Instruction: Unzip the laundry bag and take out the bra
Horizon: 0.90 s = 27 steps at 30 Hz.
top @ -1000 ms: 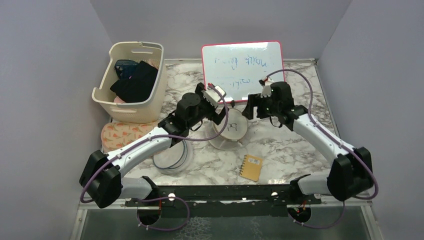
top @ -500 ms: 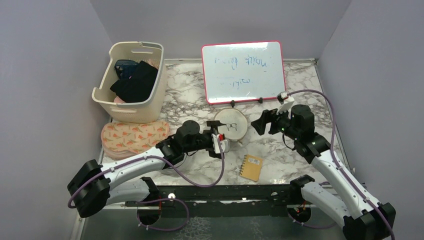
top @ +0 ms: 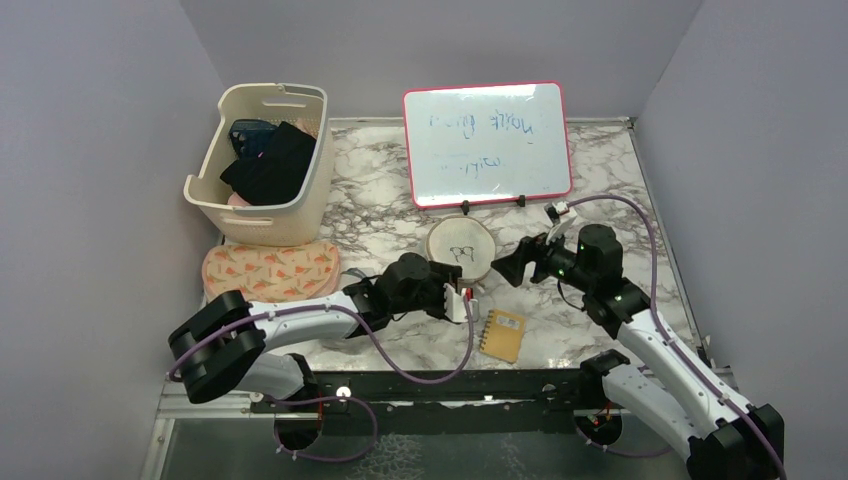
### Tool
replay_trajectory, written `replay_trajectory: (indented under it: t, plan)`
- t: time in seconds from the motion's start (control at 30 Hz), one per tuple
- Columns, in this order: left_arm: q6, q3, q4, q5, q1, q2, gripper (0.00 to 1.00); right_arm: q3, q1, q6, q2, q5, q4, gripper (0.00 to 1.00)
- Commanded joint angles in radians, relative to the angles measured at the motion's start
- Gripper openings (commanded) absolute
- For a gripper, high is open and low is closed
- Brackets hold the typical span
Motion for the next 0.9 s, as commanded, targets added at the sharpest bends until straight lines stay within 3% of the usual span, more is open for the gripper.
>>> replay_trajectory:
  t: [0.0,0.17,0.3,0.43,0.53,0.6,0.7,0.87]
  plan:
    - [-0.001,0.057,0.073,-0.078,-0.011,0.05,0.44,0.008,-0.003,-0.001,-0.022,0.004,0.035,0.83]
    - [0.003,0.074,0.088,-0.133,-0.015,0.094,0.33,-0.023,-0.003,0.002,-0.022,0.016,0.033,0.83]
    - [-0.036,0.103,0.091,-0.19,-0.016,0.113,0.12,-0.088,-0.003,0.002,-0.069,-0.016,0.106,0.83]
    - [-0.051,0.103,0.09,-0.169,-0.016,0.102,0.09,-0.11,-0.003,-0.007,-0.121,-0.051,0.134,0.83]
    - [-0.079,0.108,0.09,-0.155,-0.015,0.083,0.0,-0.123,-0.003,-0.004,-0.135,-0.073,0.178,0.81]
    - [-0.103,0.11,0.09,-0.135,-0.016,0.063,0.0,-0.128,-0.003,-0.008,-0.132,-0.107,0.211,0.76]
    - [-0.144,0.112,0.09,-0.101,-0.016,0.04,0.0,-0.141,-0.003,-0.014,-0.119,-0.197,0.283,0.61]
    - [-0.172,0.115,0.09,-0.088,-0.014,0.013,0.0,-0.135,-0.004,-0.026,-0.049,-0.317,0.36,0.49]
